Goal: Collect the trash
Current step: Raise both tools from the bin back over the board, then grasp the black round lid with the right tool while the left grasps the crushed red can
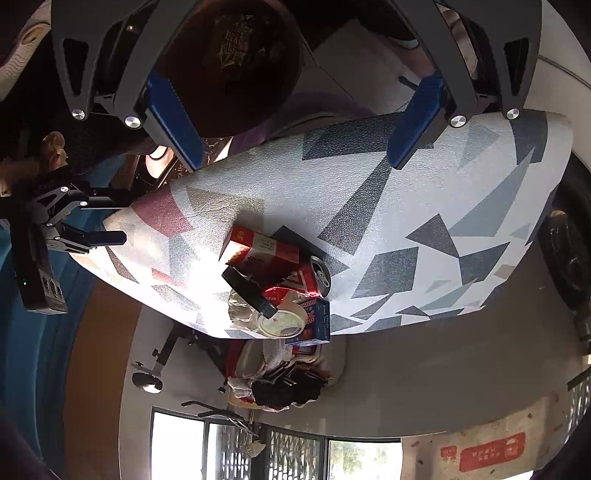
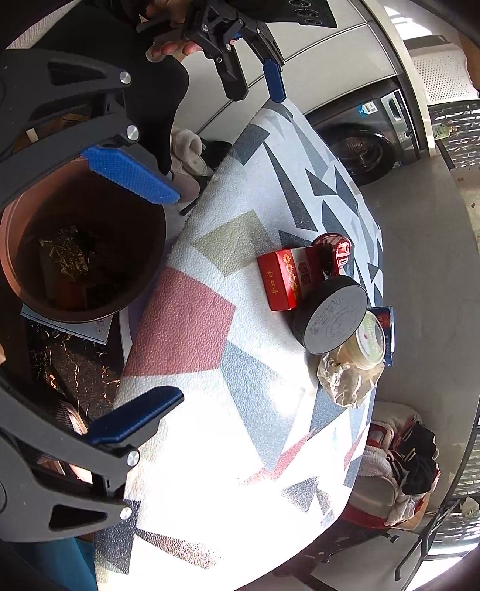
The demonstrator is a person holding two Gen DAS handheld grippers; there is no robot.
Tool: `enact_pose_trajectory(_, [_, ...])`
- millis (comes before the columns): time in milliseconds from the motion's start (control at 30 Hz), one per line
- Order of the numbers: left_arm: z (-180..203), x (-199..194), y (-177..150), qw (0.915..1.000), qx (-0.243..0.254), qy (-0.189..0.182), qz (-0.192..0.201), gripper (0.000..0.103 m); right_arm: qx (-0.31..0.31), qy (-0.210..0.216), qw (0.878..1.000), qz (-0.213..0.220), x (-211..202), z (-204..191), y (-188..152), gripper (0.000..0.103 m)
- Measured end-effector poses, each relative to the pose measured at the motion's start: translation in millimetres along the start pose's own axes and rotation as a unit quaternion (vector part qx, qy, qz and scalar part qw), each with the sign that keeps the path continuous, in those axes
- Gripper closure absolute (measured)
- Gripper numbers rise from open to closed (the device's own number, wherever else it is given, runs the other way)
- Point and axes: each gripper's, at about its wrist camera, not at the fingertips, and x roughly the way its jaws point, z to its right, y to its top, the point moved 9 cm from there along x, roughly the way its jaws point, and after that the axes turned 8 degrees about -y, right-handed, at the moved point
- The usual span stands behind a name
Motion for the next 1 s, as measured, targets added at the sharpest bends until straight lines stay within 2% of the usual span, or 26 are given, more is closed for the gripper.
enact_pose_trajectory(333, [-21.8, 4.1, 25.4, 0.9997, -0.016, 0.014, 0.008, 0.006, 0.014, 0.002, 1.000, 0.014, 6.0, 17.2, 33.6, 0.006])
enact_pose_trajectory(533, [-44.1, 11.3, 31.7, 0.9982, -0.059, 0.012, 0.006, 0.006, 0.051, 0.020, 0.998, 0.030, 18.7, 27.5, 64.5, 0.006])
enact_pose_trajectory(667, [-57.6, 19.3, 34.1, 0.9967, -0.079, 0.021, 0.005, 0.006, 0.075, 0.052, 0.995, 0.031, 37.7, 27.1, 91.3, 0.006])
enact_pose_trajectory(800, [-66.8, 26.6, 39.0, 0.9954, -0.095, 0.016, 0.001, 0.006, 0.072, 0.059, 0.995, 0.026, 66.0, 18.5, 118.2, 0.006])
enact_pose_trajectory(1000, [-77.6, 34.5, 44.9, 0.9930, -0.118, 0.007, 0.007, 0.006, 0.107, 0.067, 0.992, 0.009, 101.8, 21.7, 144.1, 0.006])
